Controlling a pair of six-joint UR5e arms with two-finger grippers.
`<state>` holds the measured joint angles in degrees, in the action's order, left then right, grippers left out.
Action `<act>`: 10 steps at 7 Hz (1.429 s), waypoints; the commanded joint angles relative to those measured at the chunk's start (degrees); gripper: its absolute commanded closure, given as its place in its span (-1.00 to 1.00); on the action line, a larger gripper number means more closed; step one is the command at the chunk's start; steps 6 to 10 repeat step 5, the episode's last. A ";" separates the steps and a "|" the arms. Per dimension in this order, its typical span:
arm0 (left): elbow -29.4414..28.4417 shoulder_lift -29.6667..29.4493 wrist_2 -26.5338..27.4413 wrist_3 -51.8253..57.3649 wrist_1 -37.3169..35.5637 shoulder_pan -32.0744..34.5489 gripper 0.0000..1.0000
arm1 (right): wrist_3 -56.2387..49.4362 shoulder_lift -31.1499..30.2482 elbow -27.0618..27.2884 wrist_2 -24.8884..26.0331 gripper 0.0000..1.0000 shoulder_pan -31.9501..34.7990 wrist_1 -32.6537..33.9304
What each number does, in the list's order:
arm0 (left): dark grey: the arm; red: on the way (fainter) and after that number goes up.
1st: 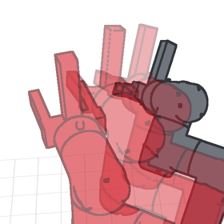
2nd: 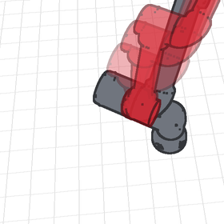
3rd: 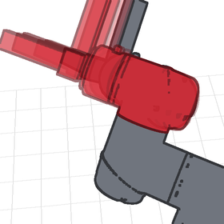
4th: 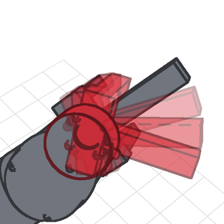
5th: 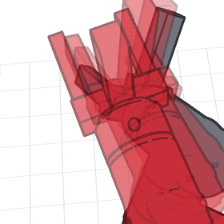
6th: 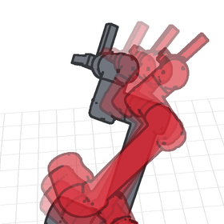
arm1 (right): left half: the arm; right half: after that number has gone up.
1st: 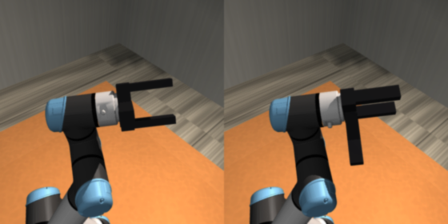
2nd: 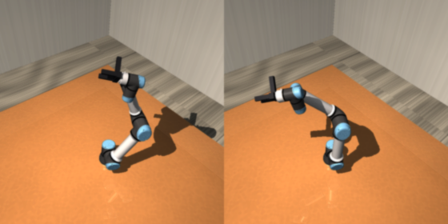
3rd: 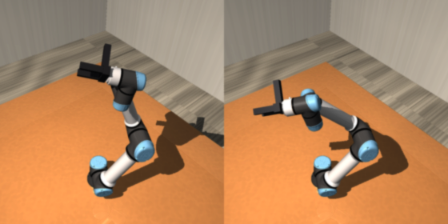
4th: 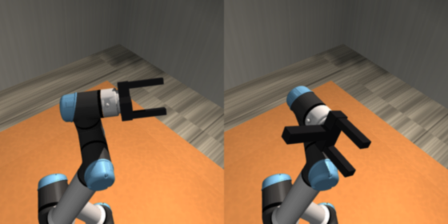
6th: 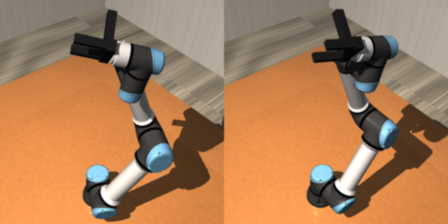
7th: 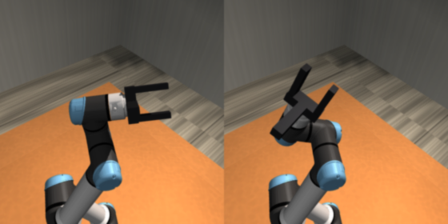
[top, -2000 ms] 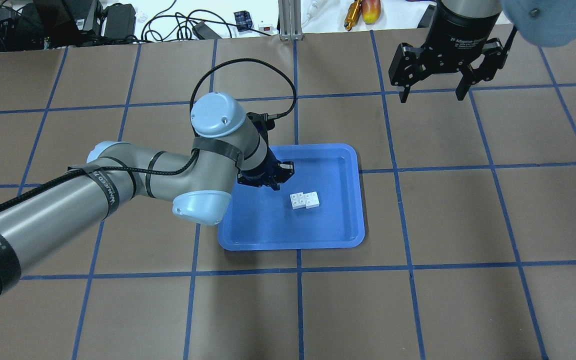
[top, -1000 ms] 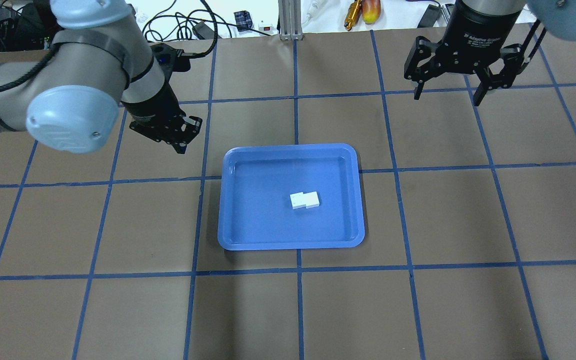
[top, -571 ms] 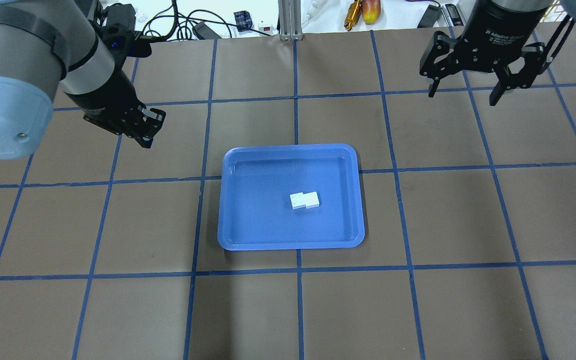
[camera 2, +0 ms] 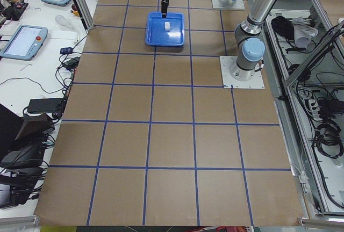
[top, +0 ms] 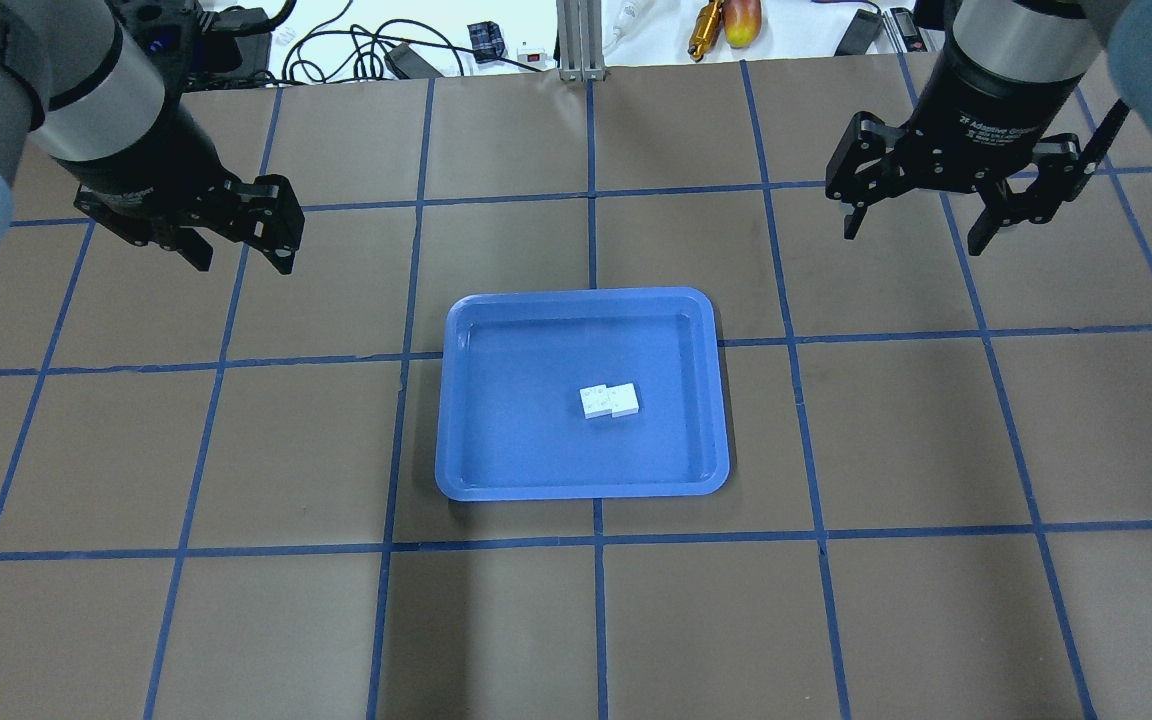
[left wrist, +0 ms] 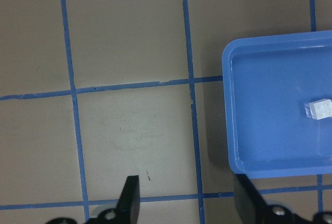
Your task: Assemble white blocks and place on blue tray
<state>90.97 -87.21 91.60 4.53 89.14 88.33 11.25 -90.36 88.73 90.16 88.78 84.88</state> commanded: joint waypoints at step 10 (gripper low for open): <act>-1.68 -2.80 -0.11 -3.74 1.74 2.81 -1.00 | -0.09 0.10 0.04 -0.07 -1.00 0.61 0.63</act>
